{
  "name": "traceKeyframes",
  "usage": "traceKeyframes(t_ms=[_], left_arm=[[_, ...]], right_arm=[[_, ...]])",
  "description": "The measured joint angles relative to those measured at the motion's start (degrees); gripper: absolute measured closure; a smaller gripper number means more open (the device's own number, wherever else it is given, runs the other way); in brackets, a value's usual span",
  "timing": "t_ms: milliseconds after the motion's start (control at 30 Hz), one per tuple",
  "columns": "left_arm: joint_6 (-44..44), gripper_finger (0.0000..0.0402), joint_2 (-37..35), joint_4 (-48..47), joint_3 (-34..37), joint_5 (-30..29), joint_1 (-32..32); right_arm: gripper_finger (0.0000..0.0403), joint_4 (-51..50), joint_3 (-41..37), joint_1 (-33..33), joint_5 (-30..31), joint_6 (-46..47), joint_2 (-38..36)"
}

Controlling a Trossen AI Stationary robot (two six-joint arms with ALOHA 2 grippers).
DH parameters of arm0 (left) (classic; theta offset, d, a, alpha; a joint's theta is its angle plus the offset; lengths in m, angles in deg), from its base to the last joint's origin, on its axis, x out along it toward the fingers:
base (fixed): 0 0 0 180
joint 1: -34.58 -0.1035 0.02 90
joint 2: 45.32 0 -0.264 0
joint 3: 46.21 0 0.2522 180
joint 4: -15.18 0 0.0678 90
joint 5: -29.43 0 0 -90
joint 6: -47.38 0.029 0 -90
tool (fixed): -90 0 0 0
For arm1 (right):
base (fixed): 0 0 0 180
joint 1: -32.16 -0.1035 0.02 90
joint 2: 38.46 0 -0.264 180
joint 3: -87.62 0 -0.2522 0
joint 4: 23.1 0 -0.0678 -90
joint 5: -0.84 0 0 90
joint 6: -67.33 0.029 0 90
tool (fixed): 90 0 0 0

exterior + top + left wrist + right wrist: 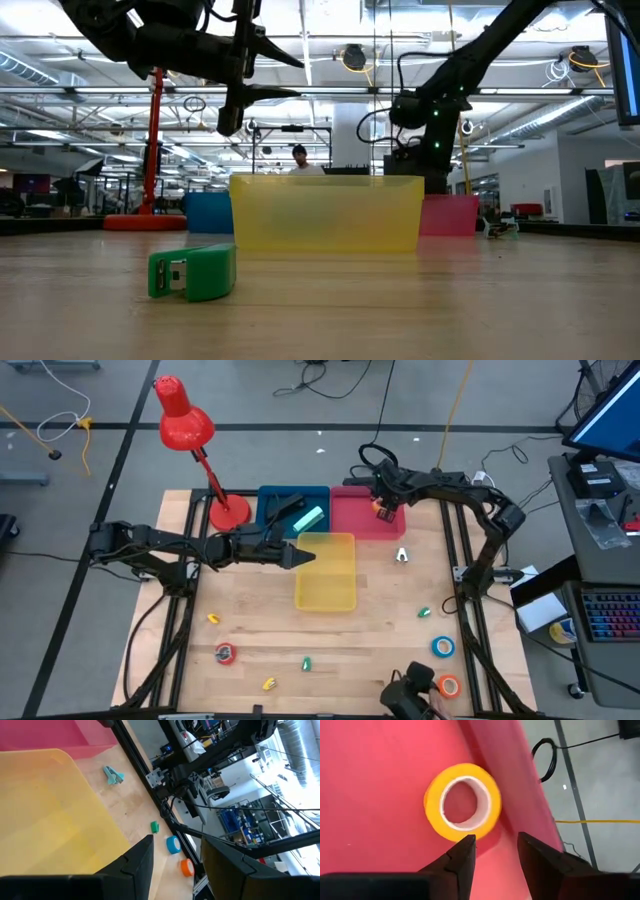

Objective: Pick and place Stapler, Stapler remover, tape
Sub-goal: Put the blue tape into the pink bin

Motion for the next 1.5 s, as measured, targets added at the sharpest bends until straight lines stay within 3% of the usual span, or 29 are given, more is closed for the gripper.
traceKeyframes(t_ms=[167, 333, 567, 833, 1133, 1500], left_arm=[[0.9, 0.0236, 0.0, 0.0, 0.0, 0.0, 0.2], [2.5, 0.0236, 0.0, 0.0, 0.0, 1.1, 0.2], [9.2, 0.0236, 0.0, 0.0, 0.0, 2.8, 0.2], [17.8, 0.0236, 0.0, -0.3, 0.0, 6.1, 0.7], [24.2, 0.0236, 0.0, -2.8, 0.0, 6.1, 3.0], [26.6, 0.0236, 0.0, -4.0, 0.0, 6.0, 3.0]], right_arm=[[0.0261, -4.8, 0.0, -0.9, 0.0, 1.8, -5.1], [0.0261, -13.8, 0.0, -4.9, -1.0, 11.4, -13.6], [0.0265, -25.3, 0.0, -14.9, -19.0, 30.8, -27.3], [0.0273, -34.0, 0.0, -33.1, -24.4, 42.0, -38.6], [0.0273, -44.5, 0.0, -52.6, -24.6, 65.9, -41.7], [0.0273, -54.4, -0.1, -66.2, -27.5, 100.4, -40.1]])
